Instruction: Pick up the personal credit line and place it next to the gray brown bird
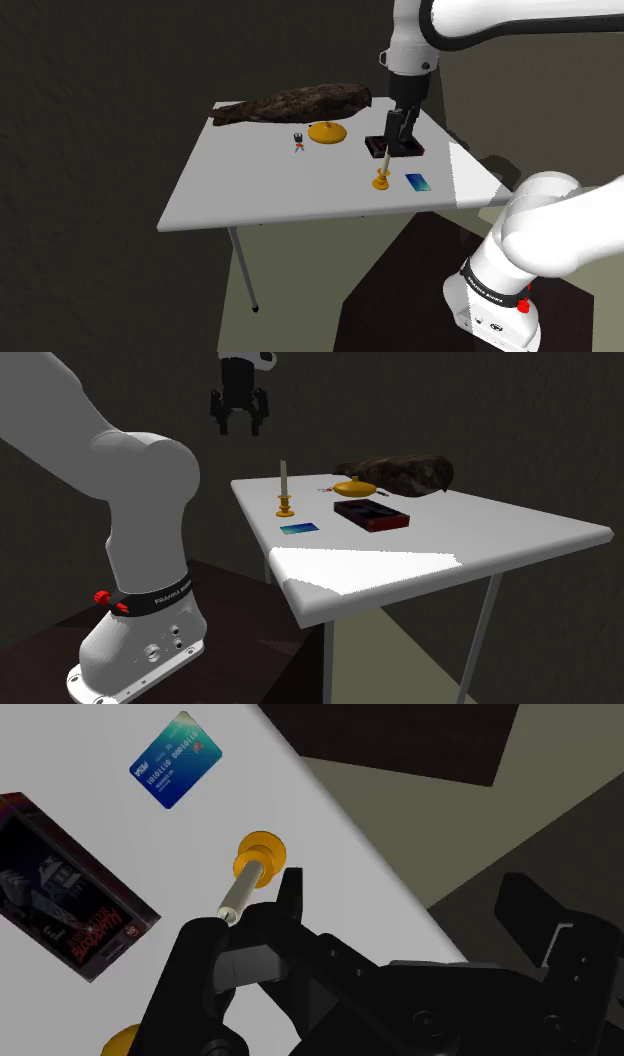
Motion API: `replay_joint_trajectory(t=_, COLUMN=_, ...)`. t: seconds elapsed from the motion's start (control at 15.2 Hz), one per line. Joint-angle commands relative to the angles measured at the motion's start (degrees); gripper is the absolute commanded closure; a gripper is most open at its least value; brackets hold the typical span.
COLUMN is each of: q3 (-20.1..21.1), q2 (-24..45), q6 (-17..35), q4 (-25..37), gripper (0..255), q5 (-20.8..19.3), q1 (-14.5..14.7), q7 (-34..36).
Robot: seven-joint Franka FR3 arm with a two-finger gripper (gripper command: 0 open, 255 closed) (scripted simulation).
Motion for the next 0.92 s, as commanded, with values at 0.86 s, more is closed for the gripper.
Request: replay_joint_trajectory(t=0.86, q3=-7.9, q2=0.4, q6=16.3, q4=-16.7, gripper=0, q5=-3.1, q1=-16.0, q7=13.9)
